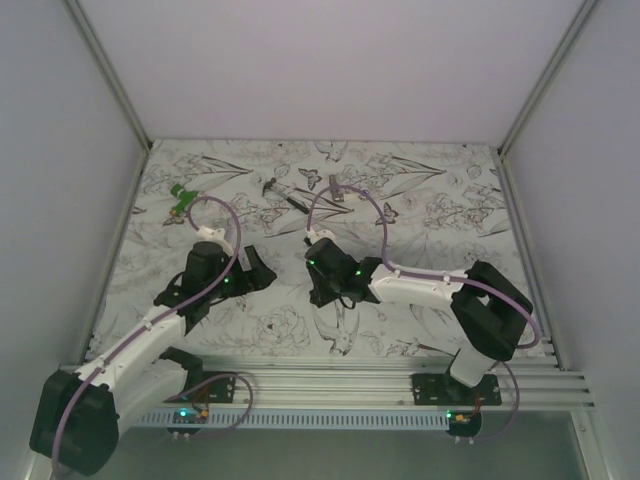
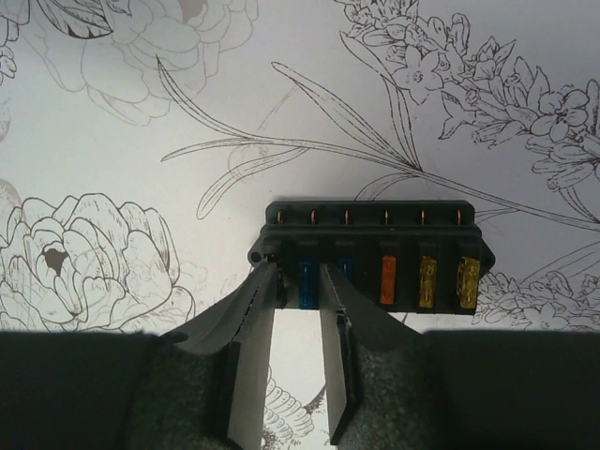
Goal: Snap on the fuse box
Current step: Install the fuse at the fuse box base, then adjust the fuse box base at the center of the board.
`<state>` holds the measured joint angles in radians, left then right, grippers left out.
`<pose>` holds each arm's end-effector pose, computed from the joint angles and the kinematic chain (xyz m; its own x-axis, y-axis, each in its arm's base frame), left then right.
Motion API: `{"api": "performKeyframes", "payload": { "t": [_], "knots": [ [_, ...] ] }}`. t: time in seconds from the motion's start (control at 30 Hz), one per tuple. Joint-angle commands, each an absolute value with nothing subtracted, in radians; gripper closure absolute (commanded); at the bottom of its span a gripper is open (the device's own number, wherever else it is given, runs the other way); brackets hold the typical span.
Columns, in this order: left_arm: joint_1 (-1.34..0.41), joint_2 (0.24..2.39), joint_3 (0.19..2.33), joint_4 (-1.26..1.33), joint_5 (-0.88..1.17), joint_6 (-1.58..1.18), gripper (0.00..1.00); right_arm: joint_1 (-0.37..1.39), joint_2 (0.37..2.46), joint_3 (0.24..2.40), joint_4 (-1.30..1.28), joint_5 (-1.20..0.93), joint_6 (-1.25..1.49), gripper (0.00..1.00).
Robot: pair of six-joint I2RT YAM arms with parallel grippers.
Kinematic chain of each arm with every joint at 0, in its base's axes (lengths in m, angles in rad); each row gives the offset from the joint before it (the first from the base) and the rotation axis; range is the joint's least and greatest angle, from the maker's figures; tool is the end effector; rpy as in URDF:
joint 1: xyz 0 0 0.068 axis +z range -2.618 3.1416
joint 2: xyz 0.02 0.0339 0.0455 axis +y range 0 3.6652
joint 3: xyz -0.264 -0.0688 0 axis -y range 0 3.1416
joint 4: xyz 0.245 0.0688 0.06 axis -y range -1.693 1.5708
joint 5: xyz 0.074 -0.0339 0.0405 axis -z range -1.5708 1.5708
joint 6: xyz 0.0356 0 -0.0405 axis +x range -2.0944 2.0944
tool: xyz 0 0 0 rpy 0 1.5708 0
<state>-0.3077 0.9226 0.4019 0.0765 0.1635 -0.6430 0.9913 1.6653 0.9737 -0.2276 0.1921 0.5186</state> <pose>0.1903 -0.0666 0.2072 -0.5909 -0.4330 -0.6807 0.1057 0.7950 -0.5974 0.1908 0.2791 0.1797 -0.7538 -0.2634 -0.6020 -0.4425 0.8808 0.1688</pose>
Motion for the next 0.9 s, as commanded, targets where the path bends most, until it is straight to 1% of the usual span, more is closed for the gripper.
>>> {"api": "performKeyframes", "payload": {
  "t": [0.0,0.33,0.43,0.57,0.63,0.77,0.87],
  "knots": [
    [-0.307,0.925,0.428,0.068,0.232,-0.668,0.0,0.988,1.641,1.029,-0.268,0.186,0.467,0.66],
    [-0.35,0.974,0.46,0.064,0.29,-0.71,0.02,0.972,1.558,1.035,-0.286,0.194,0.441,0.54],
    [-0.385,1.0,0.476,0.064,0.289,-0.723,0.03,0.907,1.501,1.008,-0.303,0.181,0.429,0.53],
    [-0.426,1.036,0.501,0.064,0.276,-0.735,0.07,0.777,1.472,0.957,-0.308,0.125,0.405,0.54],
    [-0.443,1.06,0.514,0.064,0.275,-0.741,0.11,0.714,1.48,0.941,-0.314,0.109,0.391,0.55],
    [-0.46,1.124,0.534,0.061,0.256,-0.752,0.22,0.667,1.522,0.928,-0.311,0.13,0.365,0.59],
    [-0.46,1.2,0.562,0.029,0.237,-0.765,0.33,0.665,1.559,0.926,-0.307,0.15,0.359,0.62]
  ]
}}
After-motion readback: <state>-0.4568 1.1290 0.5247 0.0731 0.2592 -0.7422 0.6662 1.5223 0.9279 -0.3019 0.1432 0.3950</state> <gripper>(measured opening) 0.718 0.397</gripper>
